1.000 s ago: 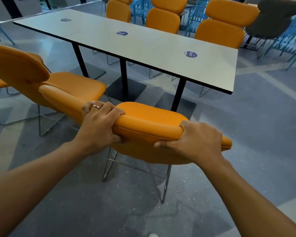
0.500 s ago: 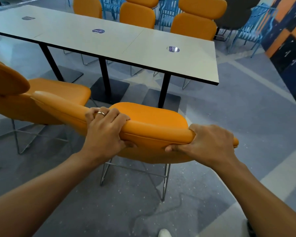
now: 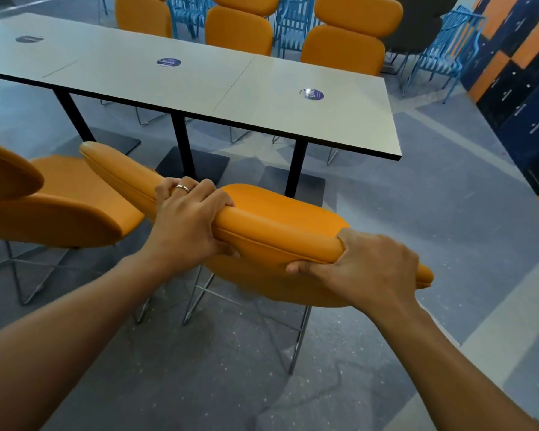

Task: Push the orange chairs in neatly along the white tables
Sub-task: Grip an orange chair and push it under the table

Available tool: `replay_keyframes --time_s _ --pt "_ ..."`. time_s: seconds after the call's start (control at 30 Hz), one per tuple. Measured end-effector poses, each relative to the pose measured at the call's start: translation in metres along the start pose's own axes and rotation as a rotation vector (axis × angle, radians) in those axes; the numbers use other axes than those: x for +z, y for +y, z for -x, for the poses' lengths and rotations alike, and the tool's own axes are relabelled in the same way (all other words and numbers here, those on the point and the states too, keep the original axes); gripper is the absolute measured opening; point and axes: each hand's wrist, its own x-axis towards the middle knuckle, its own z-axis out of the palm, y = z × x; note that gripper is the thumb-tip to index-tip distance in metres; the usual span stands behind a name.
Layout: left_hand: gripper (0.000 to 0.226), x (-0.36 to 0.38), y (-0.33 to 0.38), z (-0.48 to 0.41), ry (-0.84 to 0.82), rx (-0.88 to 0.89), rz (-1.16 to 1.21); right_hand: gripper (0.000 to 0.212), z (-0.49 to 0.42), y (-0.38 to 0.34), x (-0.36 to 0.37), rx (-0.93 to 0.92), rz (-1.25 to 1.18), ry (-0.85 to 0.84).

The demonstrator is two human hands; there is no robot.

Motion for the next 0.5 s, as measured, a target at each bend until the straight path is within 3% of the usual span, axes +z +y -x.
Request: replay_keyframes --time_s 0.5 --pt "0.081 0.030 -0.034 -0.078 0.007 0.053 0.018 0.085 -0.075 0.012 0.020 0.005 0.012 0.111"
